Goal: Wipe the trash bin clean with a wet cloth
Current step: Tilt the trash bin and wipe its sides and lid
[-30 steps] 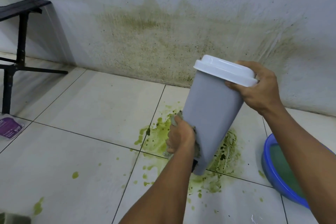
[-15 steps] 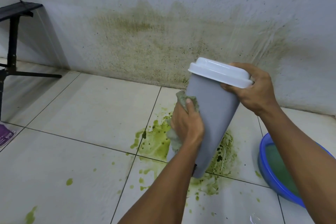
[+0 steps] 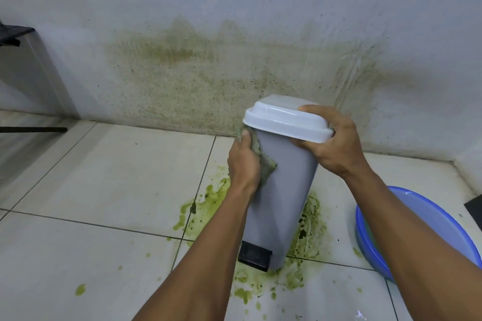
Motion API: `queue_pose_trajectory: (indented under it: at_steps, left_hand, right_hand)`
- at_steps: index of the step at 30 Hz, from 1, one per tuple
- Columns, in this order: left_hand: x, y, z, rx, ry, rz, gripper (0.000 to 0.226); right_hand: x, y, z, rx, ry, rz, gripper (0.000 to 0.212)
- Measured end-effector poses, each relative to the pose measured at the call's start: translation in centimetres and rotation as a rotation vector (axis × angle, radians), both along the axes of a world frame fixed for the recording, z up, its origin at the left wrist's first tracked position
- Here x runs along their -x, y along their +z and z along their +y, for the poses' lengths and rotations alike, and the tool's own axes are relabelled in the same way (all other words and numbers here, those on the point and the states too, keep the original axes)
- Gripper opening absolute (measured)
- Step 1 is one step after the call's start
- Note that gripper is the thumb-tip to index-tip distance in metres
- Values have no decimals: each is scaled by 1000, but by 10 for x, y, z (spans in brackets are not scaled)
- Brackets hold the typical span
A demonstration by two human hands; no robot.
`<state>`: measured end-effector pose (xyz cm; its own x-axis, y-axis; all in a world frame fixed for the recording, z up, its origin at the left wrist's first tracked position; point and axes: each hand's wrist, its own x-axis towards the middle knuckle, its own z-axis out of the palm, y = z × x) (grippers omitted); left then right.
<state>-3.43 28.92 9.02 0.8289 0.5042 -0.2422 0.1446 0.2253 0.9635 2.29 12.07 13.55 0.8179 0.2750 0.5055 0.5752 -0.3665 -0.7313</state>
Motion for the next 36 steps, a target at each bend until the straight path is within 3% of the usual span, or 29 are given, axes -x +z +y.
queue_pose_trajectory:
  at_steps: [3, 6, 8, 15, 19, 21, 25, 26, 28, 32, 36]
  left_hand:
    - [12, -12, -6, -82, 75, -18, 59]
    - [24, -35, -2, 52, 68, 117, 61]
    - [23, -32, -4, 108, 69, 108, 60]
    - [11, 6, -9, 466, 224, -119, 58]
    - [12, 30, -5, 600, 244, -390, 54]
    - [12, 43, -7, 356, 191, -506, 51]
    - [11, 52, 1, -691, -182, -404, 55]
    - [9, 52, 8, -848, -269, -374, 57]
    - [4, 55, 21, -914, -407, -290, 61]
    - [-2, 49, 27, -768, -586, -105, 54]
    - [13, 25, 6, -860, -676, -157, 59]
  right_hand:
    - [2, -2, -2, -3, 34, -13, 57]
    - [4, -6, -6, 1, 88, -24, 58]
    - [4, -6, -9, 5, 108, -27, 59]
    - [2, 2, -8, 89, 98, 18, 82]
    - [2, 2, 1, -7, 45, 76, 69]
    - [4, 0, 4, -24, 20, 63, 64]
    - [8, -1, -6, -62, 41, 58, 64]
    - [10, -2, -9, -61, 57, 57, 65]
    - [19, -7, -15, -47, 104, 63, 67]
    - [39, -19, -37, 18, 206, 124, 68]
    - [61, -25, -48, 243, 117, 216, 78]
